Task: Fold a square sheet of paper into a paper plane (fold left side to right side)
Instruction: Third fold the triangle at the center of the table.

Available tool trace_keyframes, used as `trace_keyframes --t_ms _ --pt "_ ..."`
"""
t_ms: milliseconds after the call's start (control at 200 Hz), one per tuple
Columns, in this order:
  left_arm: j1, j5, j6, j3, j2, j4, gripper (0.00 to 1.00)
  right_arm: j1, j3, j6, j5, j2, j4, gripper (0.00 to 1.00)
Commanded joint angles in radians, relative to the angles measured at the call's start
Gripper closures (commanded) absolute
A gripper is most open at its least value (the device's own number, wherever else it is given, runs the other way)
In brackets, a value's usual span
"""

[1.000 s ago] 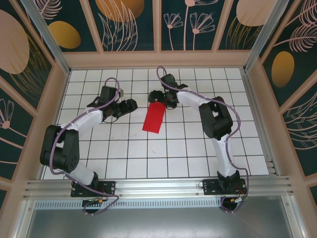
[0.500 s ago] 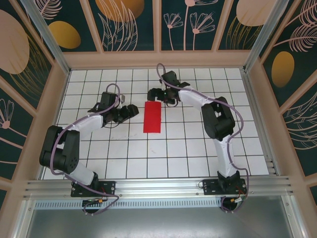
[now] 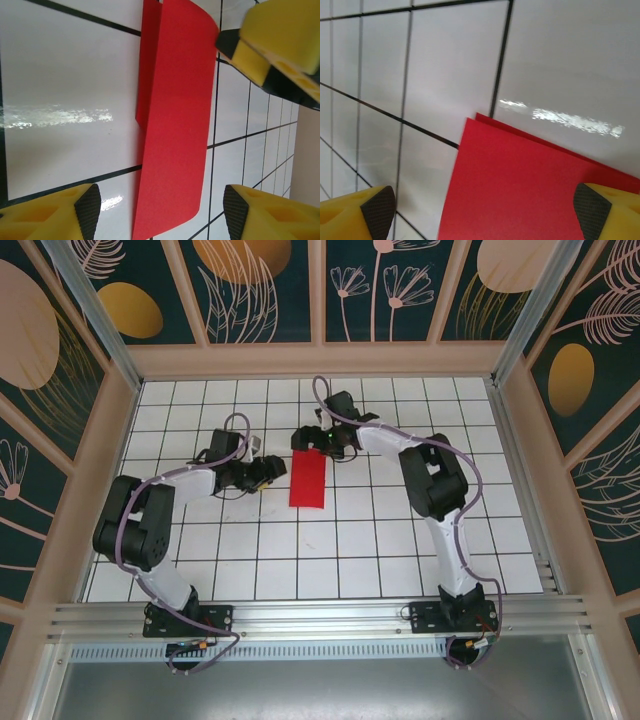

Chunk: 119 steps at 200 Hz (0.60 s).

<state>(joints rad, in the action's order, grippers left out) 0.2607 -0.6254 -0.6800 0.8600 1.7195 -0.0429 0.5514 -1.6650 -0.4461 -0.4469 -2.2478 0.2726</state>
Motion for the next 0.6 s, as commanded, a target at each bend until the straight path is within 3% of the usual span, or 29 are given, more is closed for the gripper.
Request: trace_keyframes --t_ms 0,591 --pt "-0.003 -0.050 -0.006 0.010 0.039 -0.035 0.33 -0.027 -0.014 0.017 -0.017 -0.030 0.015 0.07" --pt "0.055 -0.104 -0.011 0.106 0.156 -0.034 0.37 -0.034 0.046 0.047 -0.013 -0.035 0.018 0.13"
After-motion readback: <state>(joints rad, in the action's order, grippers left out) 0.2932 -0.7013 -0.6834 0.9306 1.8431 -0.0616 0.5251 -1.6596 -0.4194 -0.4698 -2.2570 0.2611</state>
